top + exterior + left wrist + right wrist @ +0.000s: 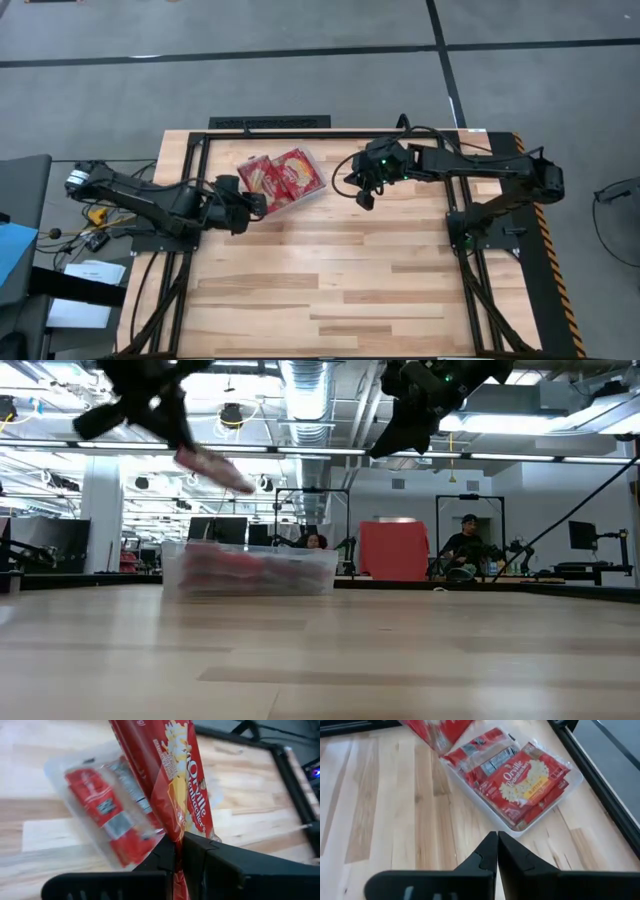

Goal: Sort popcorn bags into baskets
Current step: Put the red popcorn bag into the transparent bin

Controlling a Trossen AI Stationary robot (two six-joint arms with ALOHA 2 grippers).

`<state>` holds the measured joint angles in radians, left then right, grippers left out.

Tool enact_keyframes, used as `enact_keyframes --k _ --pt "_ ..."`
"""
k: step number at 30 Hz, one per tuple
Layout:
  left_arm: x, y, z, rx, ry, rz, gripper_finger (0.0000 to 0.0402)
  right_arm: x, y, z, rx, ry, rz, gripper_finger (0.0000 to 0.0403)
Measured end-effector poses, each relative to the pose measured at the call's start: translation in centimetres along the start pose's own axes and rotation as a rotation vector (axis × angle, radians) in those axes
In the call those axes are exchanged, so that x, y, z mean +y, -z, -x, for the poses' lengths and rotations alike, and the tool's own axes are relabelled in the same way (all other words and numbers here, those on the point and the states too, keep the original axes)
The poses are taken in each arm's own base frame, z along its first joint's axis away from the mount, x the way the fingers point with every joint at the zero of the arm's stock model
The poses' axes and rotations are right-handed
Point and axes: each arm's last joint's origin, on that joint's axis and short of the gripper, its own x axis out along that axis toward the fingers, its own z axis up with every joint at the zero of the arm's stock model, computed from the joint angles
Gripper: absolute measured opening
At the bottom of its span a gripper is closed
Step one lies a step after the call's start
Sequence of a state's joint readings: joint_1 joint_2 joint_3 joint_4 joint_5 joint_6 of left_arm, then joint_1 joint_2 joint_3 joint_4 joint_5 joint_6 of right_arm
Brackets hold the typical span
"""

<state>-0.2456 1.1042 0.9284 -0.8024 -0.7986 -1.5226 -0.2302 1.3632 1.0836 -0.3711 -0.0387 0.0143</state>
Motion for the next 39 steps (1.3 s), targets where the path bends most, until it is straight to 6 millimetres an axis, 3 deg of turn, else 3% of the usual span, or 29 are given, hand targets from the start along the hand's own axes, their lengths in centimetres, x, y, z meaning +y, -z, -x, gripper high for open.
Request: enact_keyframes --k 6,11,24,39 --pt "4.4 2.1 -2.1 -0.007 0.012 0.063 0.0 0.0 -0.1 0.0 -0.005 0.001 -0.004 0.0039" --pt "6.3 2.6 -3.5 -0.048 0.067 0.132 0.0 0.0 -0.1 0.0 -0.007 0.002 -0.012 0.0039" --pt "7.8 1.0 -6.8 -0.008 0.063 0.134 0.0 -0.1 -0.1 0.0 -0.008 0.015 -0.013 0.004" --pt "8.3 0.8 -7.3 0.027 0.056 0.193 0.0018 -0.1 -0.1 0.0 -0.007 0.016 0.008 0.004"
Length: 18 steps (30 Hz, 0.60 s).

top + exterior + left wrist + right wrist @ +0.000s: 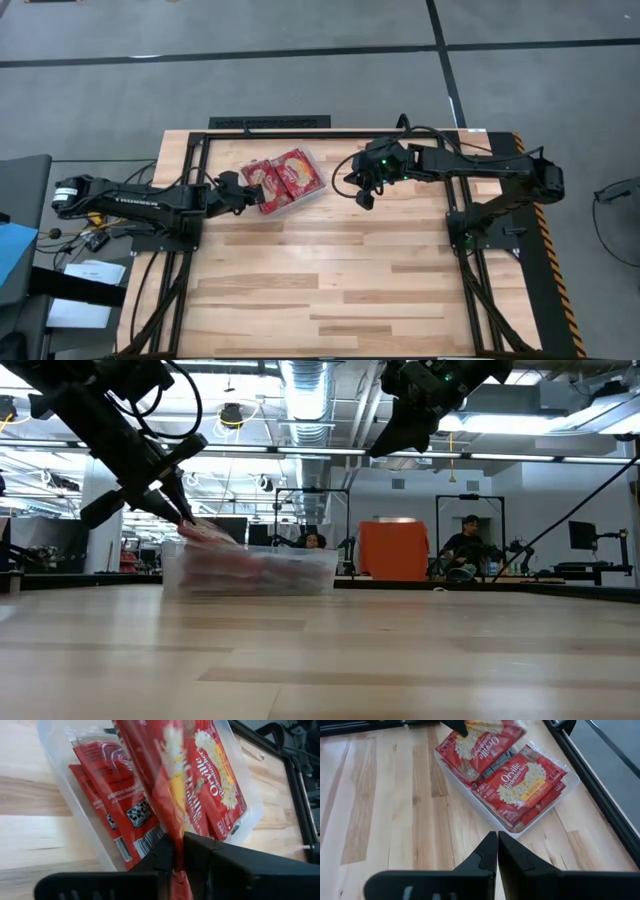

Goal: Sort popcorn bags into baskets
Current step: Put the red popcorn bag into the transparent bin

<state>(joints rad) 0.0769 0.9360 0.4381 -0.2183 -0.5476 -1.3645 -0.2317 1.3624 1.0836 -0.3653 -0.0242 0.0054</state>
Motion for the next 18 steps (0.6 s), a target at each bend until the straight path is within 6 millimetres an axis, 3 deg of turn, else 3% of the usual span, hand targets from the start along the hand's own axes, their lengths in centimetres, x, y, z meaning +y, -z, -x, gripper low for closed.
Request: enact_keyframes --k 13,18 --pt "0.1 -0.2 -0.4 0.017 -0.018 0.033 0.0164 -0.5 0.0 0.0 0.0 0.014 0.016 0.004" --pt "0.1 -0.5 0.0 0.1 0.016 0.034 0.0183 -1.0 0.0 0.0 0.0 0.026 0.012 0.004"
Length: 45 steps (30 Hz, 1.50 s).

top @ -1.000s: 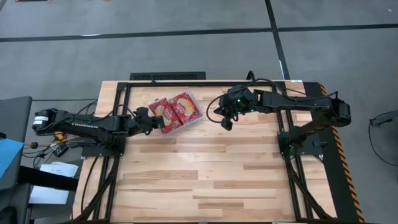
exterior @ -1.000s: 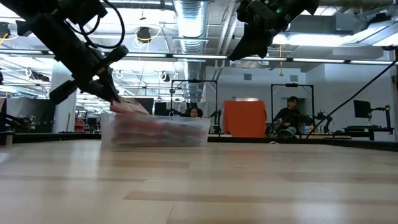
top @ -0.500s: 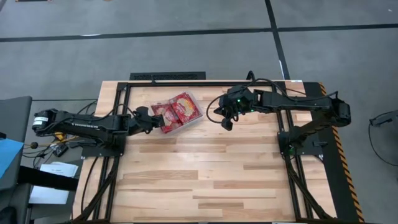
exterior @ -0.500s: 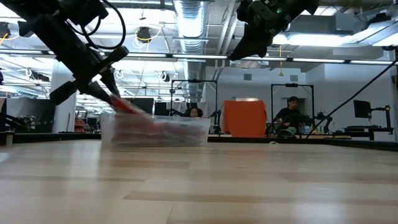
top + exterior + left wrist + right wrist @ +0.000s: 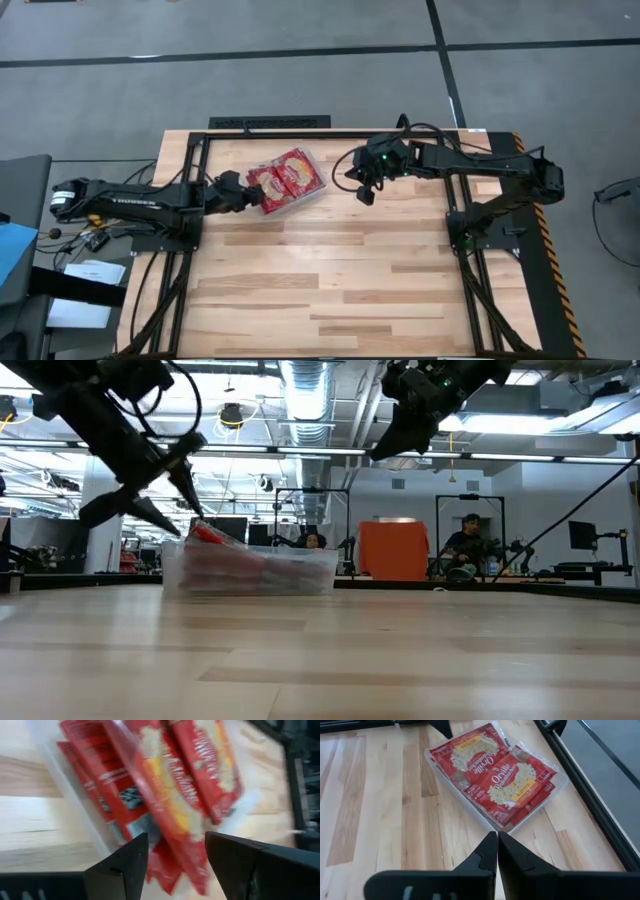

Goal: Sort popcorn bags into baskets
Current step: Put the red popcorn bag into the transparent bin

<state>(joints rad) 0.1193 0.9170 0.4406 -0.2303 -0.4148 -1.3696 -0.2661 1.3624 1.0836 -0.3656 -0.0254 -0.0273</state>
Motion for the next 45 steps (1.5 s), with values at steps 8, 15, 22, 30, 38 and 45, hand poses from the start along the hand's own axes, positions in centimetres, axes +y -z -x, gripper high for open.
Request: enact_keyframes --k 8,15,22,30,38,45 --pt "-1.9 -1.7 2.0 -0.18 0.128 -0.05 0.0114 -0.2 0.0 0.0 -0.002 0.005 -0.003 0.004" --pt "-2.2 -1.0 0.4 -0.203 0.087 -0.166 0.001 -0.2 0.0 0.0 -0.002 0.005 0.0 0.004" --pt "-0.9 0.9 -1.7 -0.109 -0.062 -0.17 0.0002 -0.7 0.0 0.0 -0.002 0.02 -0.007 0.004" --pt "0.0 1.7 -2.6 -0.032 -0.14 -0.139 0.0 -1.4 0.0 0.1 -0.001 0.039 -0.022 0.004" --pt "0.2 1.7 -2.5 -0.033 -0.165 -0.127 0.0 -1.9 0.0 0.1 -0.002 0.051 -0.031 0.004" --pt "0.4 1.7 -2.5 -0.033 -0.18 -0.137 0.0 -1.9 0.0 0.1 -0.002 0.049 -0.03 0.004"
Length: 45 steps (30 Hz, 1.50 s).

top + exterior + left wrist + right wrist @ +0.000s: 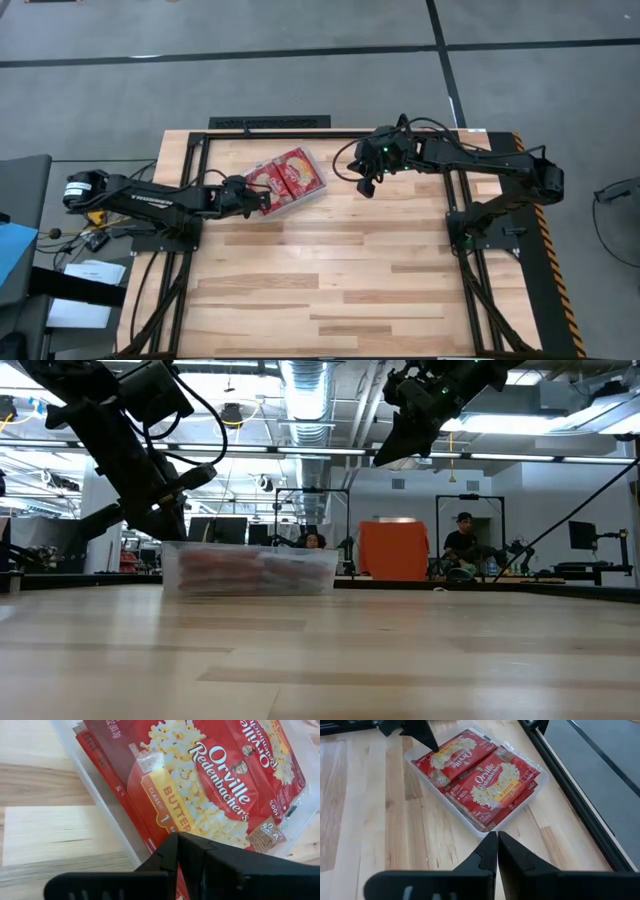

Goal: Sort popcorn bags into baskets
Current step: Put the red popcorn bag into the transparent bin, then return to Home Position

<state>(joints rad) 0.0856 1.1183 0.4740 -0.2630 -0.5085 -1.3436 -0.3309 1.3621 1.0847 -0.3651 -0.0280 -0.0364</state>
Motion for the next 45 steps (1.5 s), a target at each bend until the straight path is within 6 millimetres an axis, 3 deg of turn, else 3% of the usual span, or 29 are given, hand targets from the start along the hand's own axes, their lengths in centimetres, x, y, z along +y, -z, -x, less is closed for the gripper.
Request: enact_keyframes --k 9,18,21,25,30,33,40,45 --pt "-0.4 -0.1 0.1 -0.008 0.037 0.025 0.0002 0.0 -0.1 0.0 -0.011 0.0 0.003 0.004" --pt "-1.2 -1.8 2.7 -0.036 0.181 0.032 0.002 0.0 -0.5 1.5 -0.047 0.0 0.033 0.004" --pt "-1.3 -2.3 3.9 -0.031 0.254 -0.021 0.002 0.4 -0.9 3.2 -0.104 -0.058 0.127 0.004" --pt "-2.1 -3.2 6.4 -0.136 0.427 -0.143 0.002 0.9 -0.6 7.6 -0.23 -0.181 0.27 0.0034" --pt "-1.8 -3.5 8.7 -0.187 0.564 -0.493 0.0019 0.0 3.3 11.5 -0.284 -0.117 0.222 0.0016" --pt "-1.4 -3.9 9.7 -0.203 0.613 -0.491 0.0019 -0.1 6.1 12.3 -0.347 -0.109 0.122 0.0013" --pt "-0.3 -3.3 10.2 -0.331 0.731 -0.586 0.0019 0.2 11.0 10.4 -0.508 -0.139 -0.077 0.0032" --pt "1.9 -1.6 9.2 -0.424 0.87 -0.563 0.0019 0.2 12.8 9.0 -0.489 -0.162 -0.168 0.0027"
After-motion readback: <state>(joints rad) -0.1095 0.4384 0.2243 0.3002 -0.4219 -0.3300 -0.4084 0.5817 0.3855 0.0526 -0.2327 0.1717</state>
